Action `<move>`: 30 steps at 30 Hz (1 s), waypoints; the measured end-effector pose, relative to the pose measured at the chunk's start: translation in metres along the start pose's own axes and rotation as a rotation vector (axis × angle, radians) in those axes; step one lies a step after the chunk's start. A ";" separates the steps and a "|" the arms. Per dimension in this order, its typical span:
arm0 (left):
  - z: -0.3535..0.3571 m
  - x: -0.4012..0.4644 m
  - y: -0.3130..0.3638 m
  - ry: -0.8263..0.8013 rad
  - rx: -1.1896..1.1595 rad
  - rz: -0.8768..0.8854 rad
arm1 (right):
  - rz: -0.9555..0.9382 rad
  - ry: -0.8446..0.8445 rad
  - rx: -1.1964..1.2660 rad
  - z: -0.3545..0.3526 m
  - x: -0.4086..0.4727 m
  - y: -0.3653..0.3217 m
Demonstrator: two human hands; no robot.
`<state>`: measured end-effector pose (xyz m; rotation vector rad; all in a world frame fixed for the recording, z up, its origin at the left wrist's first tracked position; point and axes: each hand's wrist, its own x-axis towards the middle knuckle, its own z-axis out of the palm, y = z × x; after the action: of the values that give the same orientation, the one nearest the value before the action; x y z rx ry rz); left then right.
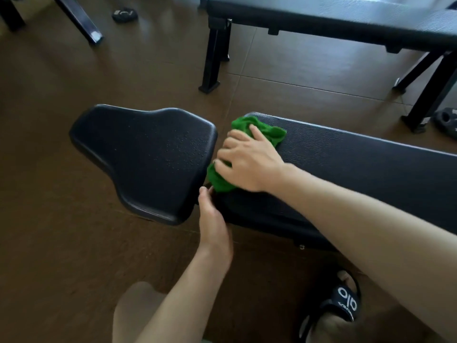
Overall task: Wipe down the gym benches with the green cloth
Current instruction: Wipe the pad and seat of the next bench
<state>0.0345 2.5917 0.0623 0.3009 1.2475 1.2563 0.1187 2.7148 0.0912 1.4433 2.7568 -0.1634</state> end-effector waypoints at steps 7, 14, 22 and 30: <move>0.016 0.005 0.005 0.210 0.286 0.126 | 0.286 0.062 0.082 -0.007 0.031 0.057; 0.023 0.008 0.002 0.277 0.365 0.161 | 0.668 0.054 0.101 -0.007 -0.043 0.131; 0.016 0.010 0.010 0.197 0.491 0.210 | 0.654 -0.031 0.131 -0.008 -0.006 0.080; -0.004 0.019 0.027 0.069 0.882 0.312 | 0.262 -0.002 0.160 -0.002 -0.039 -0.011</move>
<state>0.0129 2.6150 0.0713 1.1265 1.8168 0.8988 0.1326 2.6767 0.0965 1.8237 2.5707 -0.3850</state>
